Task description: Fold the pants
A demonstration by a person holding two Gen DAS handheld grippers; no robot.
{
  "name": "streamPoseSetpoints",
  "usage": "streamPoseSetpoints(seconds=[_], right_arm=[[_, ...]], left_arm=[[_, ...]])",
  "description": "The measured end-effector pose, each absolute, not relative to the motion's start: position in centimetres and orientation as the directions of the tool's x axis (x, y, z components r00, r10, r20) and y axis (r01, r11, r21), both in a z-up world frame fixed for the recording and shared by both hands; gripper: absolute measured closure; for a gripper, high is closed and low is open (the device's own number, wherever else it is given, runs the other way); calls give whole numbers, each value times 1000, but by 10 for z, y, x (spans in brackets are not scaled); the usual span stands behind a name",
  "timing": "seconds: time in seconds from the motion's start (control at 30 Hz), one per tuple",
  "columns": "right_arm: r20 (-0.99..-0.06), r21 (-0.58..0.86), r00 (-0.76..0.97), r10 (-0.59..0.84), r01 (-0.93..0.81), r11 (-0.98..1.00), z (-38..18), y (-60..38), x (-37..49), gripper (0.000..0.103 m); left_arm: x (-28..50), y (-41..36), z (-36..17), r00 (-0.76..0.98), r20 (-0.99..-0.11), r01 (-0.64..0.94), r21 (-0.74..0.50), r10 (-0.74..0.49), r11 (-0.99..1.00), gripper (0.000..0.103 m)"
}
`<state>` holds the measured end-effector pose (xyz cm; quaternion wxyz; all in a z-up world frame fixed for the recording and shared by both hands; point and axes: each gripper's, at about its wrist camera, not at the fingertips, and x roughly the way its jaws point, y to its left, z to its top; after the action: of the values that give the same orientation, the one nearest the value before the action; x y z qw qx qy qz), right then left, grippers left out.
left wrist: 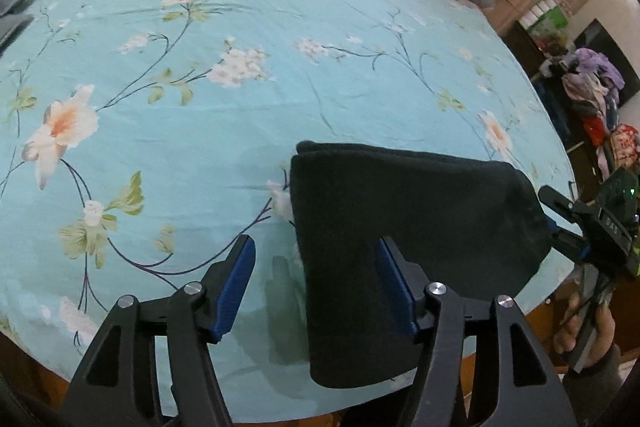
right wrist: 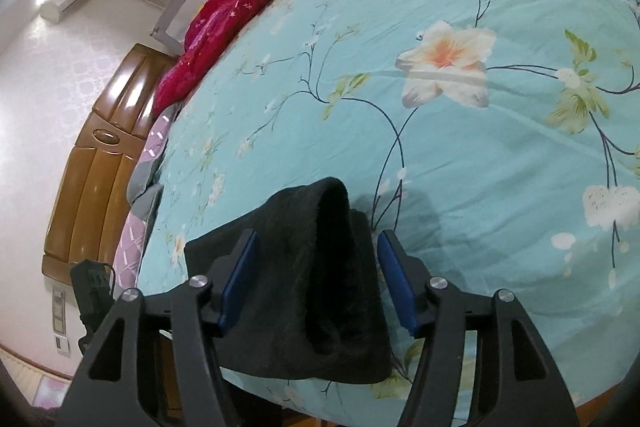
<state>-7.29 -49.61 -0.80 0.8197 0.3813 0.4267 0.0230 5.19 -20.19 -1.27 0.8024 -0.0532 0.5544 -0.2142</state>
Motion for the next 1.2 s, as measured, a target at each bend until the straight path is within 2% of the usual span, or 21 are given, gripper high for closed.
streamPoseSetpoints(seconds=[0.23, 0.37, 0.5, 0.73, 0.97, 1.1, 1.2], right_arm=[[-719, 611, 591, 365, 287, 738, -8, -496, -71, 39], [-732, 595, 577, 362, 283, 752, -8, -495, -70, 24], [-744, 578, 561, 364, 266, 772, -6, -492, -68, 20], [-761, 559, 536, 366, 254, 789, -6, -490, -62, 18], [-784, 528, 503, 363, 234, 816, -8, -485, -52, 18], [-716, 584, 580, 389, 191, 789, 2, -484, -53, 18], [-722, 553, 589, 363, 176, 815, 3, -476, -51, 21]], left_arm=[[52, -201, -11, 328, -882, 252, -265, -340, 931, 34], [54, -200, -12, 346, -887, 228, -237, -306, 944, 32], [52, -200, -10, 398, -886, 208, -166, -239, 964, 29], [52, -202, -8, 418, -889, 211, -105, -186, 972, 29], [61, -207, -17, 331, -913, 213, -175, -239, 961, 29], [68, -214, -17, 322, -913, 221, -187, -252, 957, 26], [75, -223, -21, 308, -916, 222, -192, -256, 956, 26]])
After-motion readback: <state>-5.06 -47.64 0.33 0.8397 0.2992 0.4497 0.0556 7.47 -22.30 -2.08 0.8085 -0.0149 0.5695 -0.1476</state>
